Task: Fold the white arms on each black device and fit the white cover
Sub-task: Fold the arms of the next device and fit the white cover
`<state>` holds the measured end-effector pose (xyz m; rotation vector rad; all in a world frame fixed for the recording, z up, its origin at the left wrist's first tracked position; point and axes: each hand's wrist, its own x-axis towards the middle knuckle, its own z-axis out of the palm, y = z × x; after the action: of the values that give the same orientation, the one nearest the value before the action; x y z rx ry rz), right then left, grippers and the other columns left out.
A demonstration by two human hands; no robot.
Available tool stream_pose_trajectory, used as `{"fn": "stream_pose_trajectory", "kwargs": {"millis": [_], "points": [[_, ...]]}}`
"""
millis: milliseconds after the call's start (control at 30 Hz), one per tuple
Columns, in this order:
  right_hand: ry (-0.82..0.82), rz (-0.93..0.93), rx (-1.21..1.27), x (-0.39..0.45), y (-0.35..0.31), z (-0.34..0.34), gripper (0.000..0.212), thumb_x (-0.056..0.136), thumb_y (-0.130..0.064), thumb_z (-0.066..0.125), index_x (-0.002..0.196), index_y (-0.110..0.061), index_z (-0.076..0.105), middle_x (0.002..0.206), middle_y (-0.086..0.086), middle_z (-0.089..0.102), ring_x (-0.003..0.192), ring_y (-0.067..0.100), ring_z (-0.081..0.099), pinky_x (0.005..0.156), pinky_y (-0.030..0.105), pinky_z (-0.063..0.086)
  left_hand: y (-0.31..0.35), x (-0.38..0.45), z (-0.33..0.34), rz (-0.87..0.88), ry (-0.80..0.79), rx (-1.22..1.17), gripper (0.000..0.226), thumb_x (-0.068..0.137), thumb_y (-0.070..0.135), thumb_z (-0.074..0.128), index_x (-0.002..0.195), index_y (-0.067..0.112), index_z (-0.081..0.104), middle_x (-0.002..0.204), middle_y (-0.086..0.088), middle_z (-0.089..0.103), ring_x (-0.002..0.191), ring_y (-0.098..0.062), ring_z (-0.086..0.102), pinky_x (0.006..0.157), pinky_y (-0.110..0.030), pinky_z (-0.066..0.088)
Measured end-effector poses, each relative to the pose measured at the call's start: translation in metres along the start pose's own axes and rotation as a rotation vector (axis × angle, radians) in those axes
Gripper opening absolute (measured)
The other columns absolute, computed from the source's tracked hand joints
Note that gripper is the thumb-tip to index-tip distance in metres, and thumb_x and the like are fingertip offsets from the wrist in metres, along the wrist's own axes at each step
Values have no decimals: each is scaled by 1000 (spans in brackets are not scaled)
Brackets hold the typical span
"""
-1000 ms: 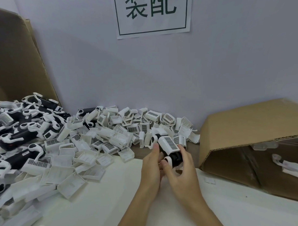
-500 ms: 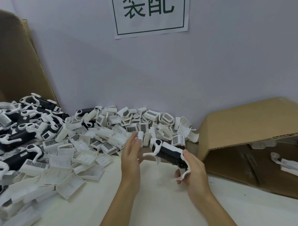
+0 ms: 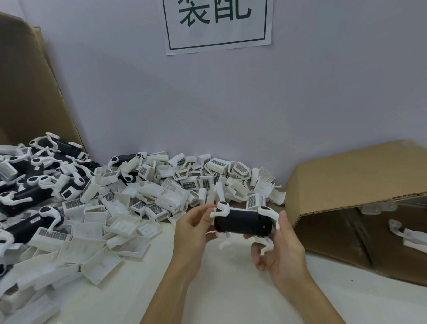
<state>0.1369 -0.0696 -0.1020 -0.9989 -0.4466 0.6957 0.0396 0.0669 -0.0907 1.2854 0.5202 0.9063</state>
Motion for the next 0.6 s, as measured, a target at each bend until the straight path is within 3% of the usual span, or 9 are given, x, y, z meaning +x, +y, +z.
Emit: {"fn": "stream_pose_trajectory", "kwargs": {"millis": [67,200,300,400,500,600], "points": [[-17,-14,-8,1,1,-1,63,83,-64,37,109,-16,67,78,18,63,39,18,34,38,18,23,-3,1,0,-6,57,39,16,98,13,60,95,12,76,85,-7,76,71,-16,72,57,-24,56],[-16,-10,-71,4,3,-1,59,80,-61,46,110,-14,65,73,15,59,38,15,29,38,17,19,-5,1,1,11,84,43,16,95,15,65,87,10,76,68,2,73,61,-11,70,54,-27,59],[18,16,-106,6,4,-1,49,86,-48,51,121,-13,59,69,10,61,40,14,34,37,18,24,-5,1,1,6,81,44,15,95,17,65,87,10,76,73,-2,75,64,-16,72,54,-28,58],[43,42,-117,6,5,-2,28,99,-22,51,126,-17,58,73,13,66,48,16,45,39,22,30,-7,2,-1,9,81,44,13,96,16,63,96,13,76,81,-1,77,73,-14,73,57,-23,57],[54,67,-86,5,5,-1,28,101,-9,50,128,-15,57,86,17,69,57,19,54,46,27,42,-5,1,-4,32,2,-43,18,95,15,63,96,20,80,94,-3,78,84,-15,74,66,-23,57],[59,81,-32,4,4,-3,35,97,4,50,125,-15,59,99,12,71,75,25,68,61,35,55,-3,1,-4,37,-34,-131,26,94,9,61,95,26,81,100,-6,78,91,-15,74,72,-22,57]]}}
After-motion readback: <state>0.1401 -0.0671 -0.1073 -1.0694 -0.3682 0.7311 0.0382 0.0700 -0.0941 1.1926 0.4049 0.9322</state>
